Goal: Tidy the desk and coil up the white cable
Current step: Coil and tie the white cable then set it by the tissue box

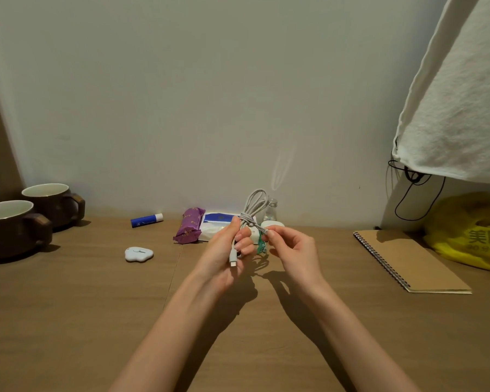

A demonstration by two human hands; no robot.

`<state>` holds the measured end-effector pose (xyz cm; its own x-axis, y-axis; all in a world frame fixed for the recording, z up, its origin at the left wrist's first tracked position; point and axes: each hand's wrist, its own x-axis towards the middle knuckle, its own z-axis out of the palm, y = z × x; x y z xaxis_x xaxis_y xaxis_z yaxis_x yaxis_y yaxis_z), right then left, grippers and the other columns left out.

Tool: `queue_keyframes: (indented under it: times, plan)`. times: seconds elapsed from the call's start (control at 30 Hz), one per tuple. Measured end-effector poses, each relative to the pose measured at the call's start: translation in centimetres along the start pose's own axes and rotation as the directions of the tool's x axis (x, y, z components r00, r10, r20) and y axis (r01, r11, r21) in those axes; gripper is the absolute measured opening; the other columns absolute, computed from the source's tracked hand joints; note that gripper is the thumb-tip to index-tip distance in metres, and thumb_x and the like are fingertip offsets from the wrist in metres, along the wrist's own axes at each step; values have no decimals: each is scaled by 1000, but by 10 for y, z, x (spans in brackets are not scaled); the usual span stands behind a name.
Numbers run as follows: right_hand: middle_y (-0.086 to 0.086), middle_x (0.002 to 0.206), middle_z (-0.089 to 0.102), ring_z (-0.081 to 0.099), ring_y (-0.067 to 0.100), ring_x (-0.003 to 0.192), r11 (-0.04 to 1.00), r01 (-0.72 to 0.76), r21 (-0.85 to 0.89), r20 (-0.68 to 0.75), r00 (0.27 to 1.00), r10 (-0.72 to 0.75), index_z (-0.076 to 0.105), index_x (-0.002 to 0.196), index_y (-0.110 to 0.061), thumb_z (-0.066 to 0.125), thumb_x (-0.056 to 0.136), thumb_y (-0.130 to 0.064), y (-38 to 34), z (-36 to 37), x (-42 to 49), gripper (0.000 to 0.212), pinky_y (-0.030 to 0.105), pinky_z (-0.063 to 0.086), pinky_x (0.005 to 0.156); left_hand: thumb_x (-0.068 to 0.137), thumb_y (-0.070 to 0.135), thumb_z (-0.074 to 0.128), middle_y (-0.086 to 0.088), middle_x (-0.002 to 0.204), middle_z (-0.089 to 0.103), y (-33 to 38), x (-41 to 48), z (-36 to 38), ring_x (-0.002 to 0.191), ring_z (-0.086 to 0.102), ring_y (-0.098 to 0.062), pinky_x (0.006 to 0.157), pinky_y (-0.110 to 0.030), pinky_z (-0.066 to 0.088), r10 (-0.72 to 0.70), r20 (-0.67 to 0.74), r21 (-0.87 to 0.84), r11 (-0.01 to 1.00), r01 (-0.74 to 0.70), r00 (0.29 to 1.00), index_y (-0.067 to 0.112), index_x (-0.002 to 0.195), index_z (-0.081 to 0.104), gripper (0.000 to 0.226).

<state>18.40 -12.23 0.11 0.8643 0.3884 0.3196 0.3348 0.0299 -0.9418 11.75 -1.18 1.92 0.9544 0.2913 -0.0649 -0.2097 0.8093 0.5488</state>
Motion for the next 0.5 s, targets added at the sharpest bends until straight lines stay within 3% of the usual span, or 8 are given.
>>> queue_keyframes:
  times: [0.07, 0.13, 0.2, 0.27, 0.4, 0.5]
  plan:
    - [3, 91, 74, 67, 10, 86, 999, 1, 34, 9, 1000, -1, 71, 93, -22, 61, 91, -14, -3, -2, 0, 13, 17, 52, 66, 99, 25, 40, 2, 53, 34, 3, -1, -1, 37, 29, -4, 36, -13, 27, 7, 30, 36, 999, -8, 1000, 10, 79, 42, 25]
    - [2, 93, 73, 68, 9, 86, 1000, 24, 16, 36, 999, -24, 71, 89, -26, 61, 91, -16, -6, -5, -1, 14, 18, 53, 64, 99, 25, 42, 2, 58, 36, 3, -2, -4, 43, 32, -4, 41, -14, 29, 114, 60, 323, 938, -127, 992, 11, 94, 50, 17]
    - [-1, 92, 73, 69, 10, 87, 999, 33, -2, 65, 997, -33, 72, 91, -26, 62, 91, -18, -7, -6, -2, 13, 22, 55, 66, 99, 26, 42, 0, 64, 40, 0, -2, -6, 50, 38, -5, 45, -15, 34, 233, 95, 668, 706, -235, 968, 21, 115, 50, 19]
    - [-1, 90, 74, 69, 13, 89, 998, 53, -42, 80, 996, -49, 73, 94, -20, 62, 91, -18, -5, -6, -2, 12, 25, 56, 74, 98, 29, 44, 1, 68, 49, -6, 2, -12, 58, 44, -7, 48, -16, 37, 354, 97, 839, 473, -268, 930, 23, 114, 48, 18]
    - [1, 87, 73, 67, 12, 86, 998, 37, -56, 118, 993, -30, 73, 94, -16, 60, 92, -15, -5, -4, -2, 14, 19, 51, 72, 97, 33, 46, 11, 72, 53, -16, 5, -21, 65, 49, -10, 55, -24, 37, 503, 252, 937, 86, -338, 827, 15, 98, 47, 18]
    - [-1, 82, 72, 65, 10, 83, 998, -42, 38, 159, 987, 36, 71, 86, -24, 57, 93, -11, -9, -4, -3, 20, 21, 52, 74, 98, 32, 42, 10, 72, 53, -14, 2, -21, 62, 49, -9, 57, -31, 41, 539, 337, 934, -91, -345, 772, 15, 94, 44, 18]
